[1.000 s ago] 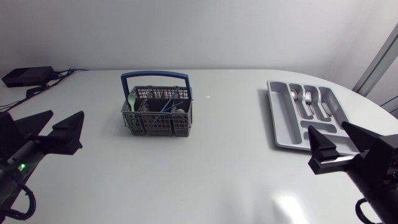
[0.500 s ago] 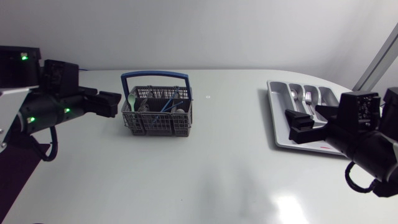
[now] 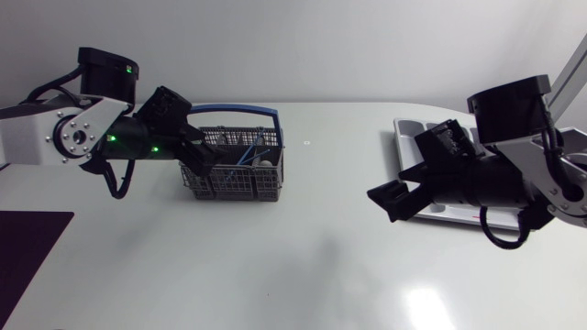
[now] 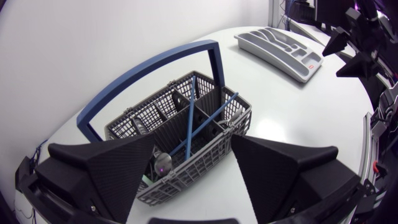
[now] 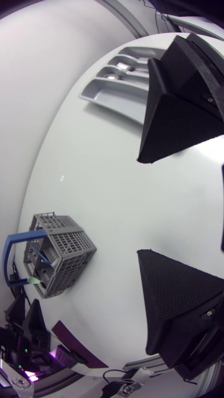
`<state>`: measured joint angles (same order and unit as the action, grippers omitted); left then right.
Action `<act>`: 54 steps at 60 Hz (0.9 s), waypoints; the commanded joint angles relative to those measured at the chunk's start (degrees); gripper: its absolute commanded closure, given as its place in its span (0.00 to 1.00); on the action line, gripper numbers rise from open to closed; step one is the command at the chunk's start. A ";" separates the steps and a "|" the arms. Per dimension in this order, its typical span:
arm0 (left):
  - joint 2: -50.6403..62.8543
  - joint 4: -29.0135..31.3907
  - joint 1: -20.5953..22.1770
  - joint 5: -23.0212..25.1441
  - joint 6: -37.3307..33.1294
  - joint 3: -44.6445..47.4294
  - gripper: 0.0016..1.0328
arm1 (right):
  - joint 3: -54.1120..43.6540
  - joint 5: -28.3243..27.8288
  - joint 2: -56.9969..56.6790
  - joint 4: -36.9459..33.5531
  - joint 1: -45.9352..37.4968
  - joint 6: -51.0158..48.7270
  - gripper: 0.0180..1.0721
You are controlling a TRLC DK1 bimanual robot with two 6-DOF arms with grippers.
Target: Unload the cutlery basket into the drawer organizer.
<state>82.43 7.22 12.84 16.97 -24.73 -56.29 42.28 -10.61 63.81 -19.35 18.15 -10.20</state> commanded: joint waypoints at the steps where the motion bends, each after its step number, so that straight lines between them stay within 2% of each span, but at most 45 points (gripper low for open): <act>1: 2.91 -1.25 0.43 2.28 -3.75 -1.98 0.22 | 2.01 -1.69 2.11 -0.95 1.10 -1.76 0.05; 3: 3.08 -1.42 0.52 3.77 -4.71 -1.98 0.22 | 2.10 -1.87 2.63 -0.95 1.36 -1.76 0.05; 5: 3.52 -1.86 0.52 5.62 -5.94 -1.80 0.27 | 2.19 -1.78 3.25 -0.86 1.71 -1.76 0.05; 6: 3.79 -2.48 0.69 6.58 -6.47 -1.72 0.32 | 2.19 -1.78 3.69 -0.77 1.97 -1.76 0.05; 10: 4.31 -5.64 0.96 8.16 -8.76 -0.75 0.41 | 2.19 -1.78 5.36 -0.33 3.12 -1.67 0.05; 21: 8.01 -11.97 1.31 10.10 -13.41 -0.84 0.55 | 2.63 -1.69 7.91 0.99 5.14 -1.41 0.05; 36: 11.79 -10.12 2.80 10.45 -19.74 -4.35 0.55 | 5.79 -1.17 12.30 1.16 7.42 -1.23 0.05; 54: 16.97 -6.78 3.95 10.71 -23.78 -9.01 0.54 | 9.49 -0.90 18.10 1.51 9.01 -1.32 0.05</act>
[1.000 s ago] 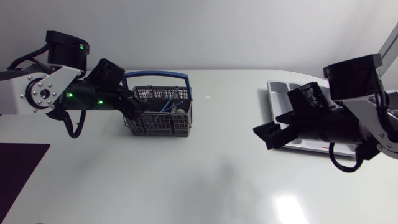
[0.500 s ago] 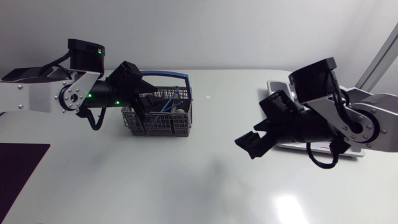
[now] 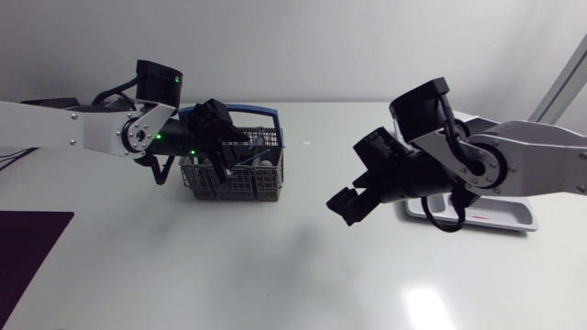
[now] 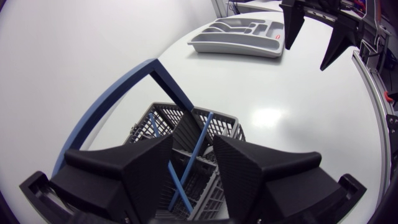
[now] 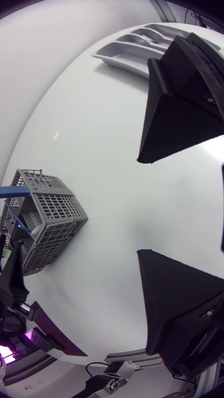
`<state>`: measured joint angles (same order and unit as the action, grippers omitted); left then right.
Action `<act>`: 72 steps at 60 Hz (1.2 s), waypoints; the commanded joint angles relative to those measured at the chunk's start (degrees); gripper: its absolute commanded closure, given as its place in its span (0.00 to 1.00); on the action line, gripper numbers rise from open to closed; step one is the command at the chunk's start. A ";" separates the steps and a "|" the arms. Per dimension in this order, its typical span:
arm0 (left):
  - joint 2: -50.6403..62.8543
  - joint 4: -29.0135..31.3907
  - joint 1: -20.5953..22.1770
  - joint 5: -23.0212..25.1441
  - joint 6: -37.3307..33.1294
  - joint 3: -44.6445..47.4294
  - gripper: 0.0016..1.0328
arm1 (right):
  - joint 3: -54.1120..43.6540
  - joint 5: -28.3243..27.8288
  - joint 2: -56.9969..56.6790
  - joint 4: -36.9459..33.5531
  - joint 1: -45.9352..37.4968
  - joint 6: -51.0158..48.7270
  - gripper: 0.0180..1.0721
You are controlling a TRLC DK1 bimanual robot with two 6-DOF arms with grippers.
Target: Unload the cutlery basket into the drawer organizer.
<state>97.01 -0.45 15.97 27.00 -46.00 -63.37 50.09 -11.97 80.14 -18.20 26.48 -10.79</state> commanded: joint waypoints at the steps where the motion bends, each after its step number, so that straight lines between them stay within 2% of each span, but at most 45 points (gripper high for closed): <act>1: 2.57 0.98 0.82 0.68 -2.69 -2.02 0.54 | 1.86 0.54 2.04 0.35 0.68 -0.73 0.05; 13: 5.56 1.59 1.88 0.42 -4.54 -4.39 0.55 | 4.49 1.07 4.59 0.71 1.56 -0.82 0.05; 26: 8.02 0.98 2.75 -2.04 -6.12 -6.59 0.55 | 5.29 1.42 6.35 0.88 2.17 -1.08 0.05; 34: 8.72 0.89 2.58 -2.13 -6.47 -7.73 0.67 | 5.11 1.42 6.70 0.88 2.08 -1.17 0.05; 47: 7.58 1.15 2.23 -2.22 -6.65 -6.85 0.97 | 5.20 1.60 6.61 0.88 2.44 -1.43 0.05; 72: -2.18 3.61 1.08 -2.04 -5.07 -4.92 0.97 | 3.35 2.39 3.27 0.53 3.93 -1.08 0.05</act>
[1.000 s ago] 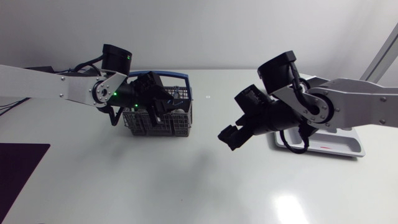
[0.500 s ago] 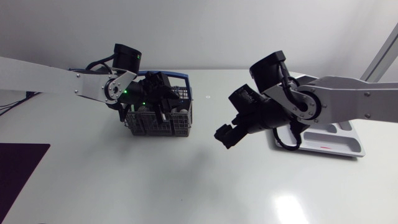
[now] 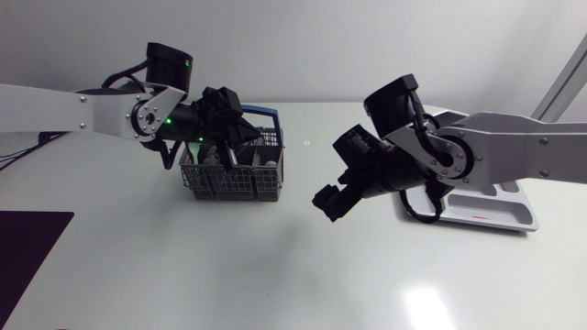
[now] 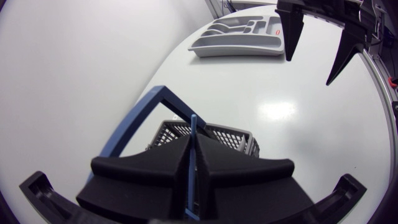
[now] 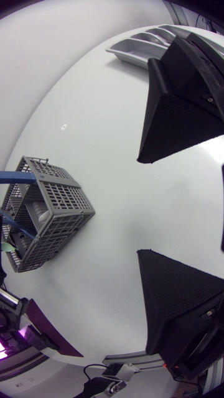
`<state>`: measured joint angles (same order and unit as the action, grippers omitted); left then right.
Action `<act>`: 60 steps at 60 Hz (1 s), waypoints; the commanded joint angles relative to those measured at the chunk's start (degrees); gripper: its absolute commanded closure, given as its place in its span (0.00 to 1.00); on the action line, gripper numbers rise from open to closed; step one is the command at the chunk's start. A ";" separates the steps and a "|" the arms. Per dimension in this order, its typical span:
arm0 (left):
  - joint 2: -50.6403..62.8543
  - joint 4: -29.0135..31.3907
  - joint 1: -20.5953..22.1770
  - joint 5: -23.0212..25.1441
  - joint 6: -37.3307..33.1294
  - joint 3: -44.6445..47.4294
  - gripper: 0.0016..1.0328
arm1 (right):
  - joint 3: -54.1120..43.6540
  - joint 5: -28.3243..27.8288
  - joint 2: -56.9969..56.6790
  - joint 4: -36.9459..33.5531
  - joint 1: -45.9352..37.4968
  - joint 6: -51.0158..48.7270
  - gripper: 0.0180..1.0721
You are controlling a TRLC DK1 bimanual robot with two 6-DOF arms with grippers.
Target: Unload the cutlery basket into the drawer organizer.
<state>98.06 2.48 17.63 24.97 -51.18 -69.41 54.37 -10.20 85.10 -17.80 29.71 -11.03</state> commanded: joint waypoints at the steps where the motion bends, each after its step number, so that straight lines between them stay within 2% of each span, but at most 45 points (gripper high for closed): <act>1: -3.84 0.86 -0.84 0.08 0.47 1.03 0.97 | -1.02 0.70 -1.87 0.14 0.70 -0.84 0.05; 11: -9.91 1.56 -1.98 3.59 6.71 0.59 0.97 | -1.72 1.32 -4.15 0.14 1.22 -0.84 0.05; 17: -12.54 1.74 -2.86 7.46 13.30 -0.55 0.97 | -2.51 1.67 -5.91 1.10 1.75 -0.84 0.05; 29: -15.00 0.95 -4.18 16.51 31.58 -1.43 0.97 | -3.04 1.93 -10.39 3.56 2.19 -0.05 0.05; 40: -14.21 -3.89 -6.03 23.81 51.71 -1.87 0.97 | 1.00 -4.75 -10.74 2.86 1.66 2.15 0.05; 50: -13.51 -3.97 -6.20 24.60 59.70 -2.75 0.97 | 5.84 -6.50 -6.97 2.77 2.54 3.03 0.05; 60: -13.51 -3.97 -4.97 24.60 63.04 -2.31 0.97 | 10.67 -6.59 -2.66 1.81 4.65 3.29 0.07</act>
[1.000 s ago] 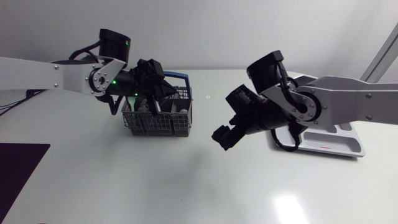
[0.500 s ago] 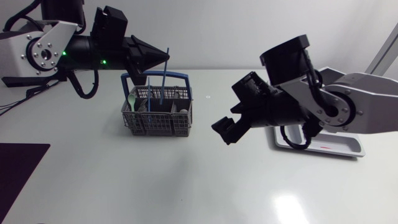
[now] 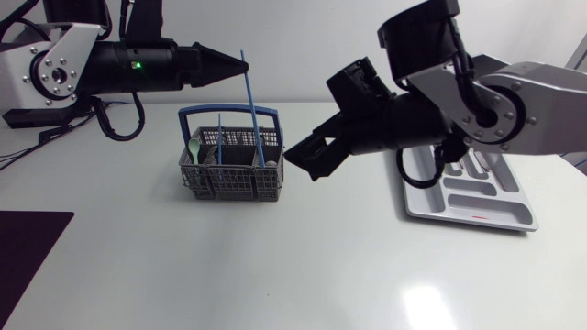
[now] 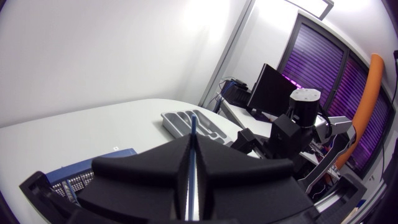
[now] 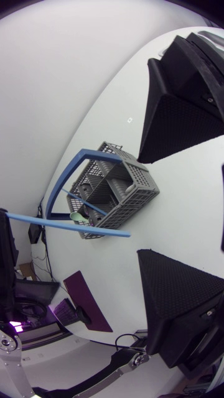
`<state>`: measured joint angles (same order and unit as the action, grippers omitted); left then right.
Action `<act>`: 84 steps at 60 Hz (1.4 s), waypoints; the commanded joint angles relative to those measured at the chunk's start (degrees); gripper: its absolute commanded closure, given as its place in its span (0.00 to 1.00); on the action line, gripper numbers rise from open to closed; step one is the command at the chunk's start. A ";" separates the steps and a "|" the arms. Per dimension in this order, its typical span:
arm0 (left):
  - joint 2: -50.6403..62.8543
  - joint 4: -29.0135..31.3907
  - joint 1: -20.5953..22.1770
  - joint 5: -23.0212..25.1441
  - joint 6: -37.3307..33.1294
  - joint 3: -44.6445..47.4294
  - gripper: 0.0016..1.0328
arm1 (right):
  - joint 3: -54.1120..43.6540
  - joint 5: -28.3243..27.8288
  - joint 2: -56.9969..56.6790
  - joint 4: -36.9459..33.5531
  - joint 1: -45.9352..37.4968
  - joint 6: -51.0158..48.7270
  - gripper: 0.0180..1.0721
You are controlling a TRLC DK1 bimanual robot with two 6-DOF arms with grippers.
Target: Unload the cutlery basket into the drawer organizer.
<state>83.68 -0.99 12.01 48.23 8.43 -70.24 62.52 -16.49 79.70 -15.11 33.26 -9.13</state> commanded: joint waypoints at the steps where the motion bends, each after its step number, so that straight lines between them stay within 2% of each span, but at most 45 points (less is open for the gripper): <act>1: 0.87 -0.50 0.82 1.34 3.70 -1.39 0.97 | 2.87 -0.30 3.09 -0.88 1.29 1.39 0.09; 20: 1.66 -2.26 1.61 1.34 6.87 -0.69 0.97 | 9.37 -0.82 8.10 -2.82 2.69 2.09 0.10; 24: 1.75 -2.43 1.79 1.43 7.04 -0.60 0.97 | 10.34 -0.74 8.89 -2.99 2.78 2.45 0.15; 31: 1.75 -3.31 1.88 1.69 7.66 -0.43 0.97 | 11.57 -0.74 10.12 -3.61 3.04 2.71 0.16; 38: 1.84 -3.75 1.70 1.87 7.92 -0.34 0.97 | 12.27 -0.65 10.65 -3.78 3.48 2.80 0.31; 48: 1.75 -4.28 1.88 1.96 8.01 0.45 0.97 | 12.62 -0.56 11.09 -3.34 3.75 3.15 0.60; 56: 1.75 -4.81 1.96 2.05 8.36 0.72 0.97 | 12.80 -0.56 11.44 -3.17 3.75 3.68 0.76; 61: 1.66 -4.81 1.96 2.05 8.80 0.72 0.97 | 12.71 -0.65 11.62 -3.17 3.66 4.03 0.82; 73: 1.22 -6.30 2.23 2.05 9.59 1.68 0.96 | 12.01 -0.74 11.79 -3.17 3.75 4.20 0.88; 78: 0.87 -6.30 2.23 2.05 9.77 1.59 0.80 | 11.57 -0.82 11.35 -3.34 3.75 4.20 0.89; 84: -0.10 -6.74 2.23 2.05 9.77 0.63 0.49 | 10.43 -1.26 10.83 -3.61 3.75 3.85 0.89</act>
<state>84.53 -6.57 13.69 49.28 16.56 -70.02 73.84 -16.99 89.93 -18.24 36.67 -6.17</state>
